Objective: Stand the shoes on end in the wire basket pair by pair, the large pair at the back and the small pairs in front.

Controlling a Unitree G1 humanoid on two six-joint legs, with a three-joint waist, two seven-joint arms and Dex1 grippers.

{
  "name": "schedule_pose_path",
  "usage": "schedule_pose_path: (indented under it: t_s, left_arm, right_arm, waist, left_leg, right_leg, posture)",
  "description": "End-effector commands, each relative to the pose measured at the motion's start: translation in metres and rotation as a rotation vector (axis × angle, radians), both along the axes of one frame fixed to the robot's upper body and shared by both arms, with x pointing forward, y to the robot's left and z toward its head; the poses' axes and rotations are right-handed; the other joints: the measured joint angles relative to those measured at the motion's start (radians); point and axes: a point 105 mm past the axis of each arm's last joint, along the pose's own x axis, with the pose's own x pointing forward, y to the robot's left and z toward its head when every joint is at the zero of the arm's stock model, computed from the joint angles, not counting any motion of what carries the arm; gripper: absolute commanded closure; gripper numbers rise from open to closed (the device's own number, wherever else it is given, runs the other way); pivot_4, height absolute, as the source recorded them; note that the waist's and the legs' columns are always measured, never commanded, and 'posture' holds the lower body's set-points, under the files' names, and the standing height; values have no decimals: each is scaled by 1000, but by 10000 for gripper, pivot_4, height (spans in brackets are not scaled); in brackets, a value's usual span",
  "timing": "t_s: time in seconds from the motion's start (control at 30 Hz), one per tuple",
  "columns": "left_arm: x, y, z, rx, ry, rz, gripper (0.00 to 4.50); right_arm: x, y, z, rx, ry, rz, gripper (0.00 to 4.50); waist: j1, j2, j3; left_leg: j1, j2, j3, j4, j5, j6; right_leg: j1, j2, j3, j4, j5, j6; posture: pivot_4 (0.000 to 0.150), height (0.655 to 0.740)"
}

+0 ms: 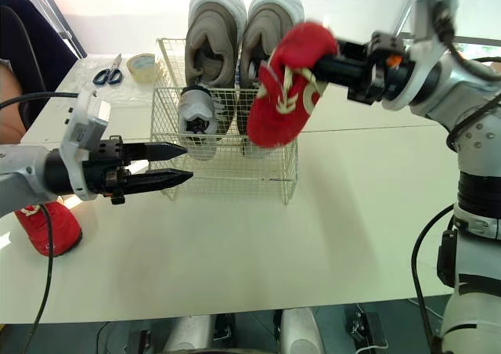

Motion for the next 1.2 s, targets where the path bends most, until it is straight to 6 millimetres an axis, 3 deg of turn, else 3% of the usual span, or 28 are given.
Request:
schedule_pose_path:
  t_s: [0.03,0.17,0.43,0.57,0.67,0.8,1.07,1.2]
  left_arm:
    - [-5,1,8,-10,-22,8,17919]
    - [0,5,6,1,-20,40,17919]
    - [10,9,13,-16,-18,66,17919]
    - [12,12,10,-10,-3,74,17919]
    - [13,14,10,-16,4,77,17381]
    - [13,19,10,-15,18,85,17381]
    - [15,29,7,-16,42,115,17381]
    - [23,46,10,-33,36,185,17381]
  right_arm:
    - [0,-4,-8,-71,-45,5,33127]
    - [6,-2,-18,-81,-43,6,33127]
    - [16,8,-68,-176,-68,3,33127]
    - [16,9,-83,-167,-22,6,33127]
    - [16,4,-94,-190,34,-2,22406]
    - [19,-2,-86,-169,3,-53,2019]
    - [3,-17,-46,-165,-67,-102,2019]
    - [-7,-38,-21,-243,-100,-187,2019]
  waist:
    - [5,0,0]
    - [8,0,0]
    - [10,-2,-1]
    - [9,-1,0]
    - [10,-1,-1]
    - [7,-1,-1]
    - [8,-1,0]
    - [9,-1,0]
  left_leg:
    - [0,0,-1,0,0,0]
    - [-1,-1,-1,1,1,-1]
    - [0,-1,-1,1,4,-7]
    - [-1,-1,0,2,4,-7]
    - [-1,-1,-1,2,4,-7]
    - [-1,-1,-1,2,4,-7]
    - [0,-1,-1,2,4,-7]
    - [0,-1,-1,2,4,-7]
  right_leg:
    - [0,0,0,0,0,0]
    - [0,0,0,1,0,0]
    - [1,0,0,1,0,0]
    - [1,-1,0,1,0,0]
    - [1,-1,-1,1,0,0]
    - [1,-1,-1,1,0,0]
    - [1,0,0,2,0,0]
    - [1,-1,-1,2,0,0]
  posture:
    - [1500,7400]
    - [1500,7400]
    - [1500,7400]
    - [1500,7400]
    - [1500,7400]
    - [1500,7400]
    - [1500,7400]
    - [1500,7400]
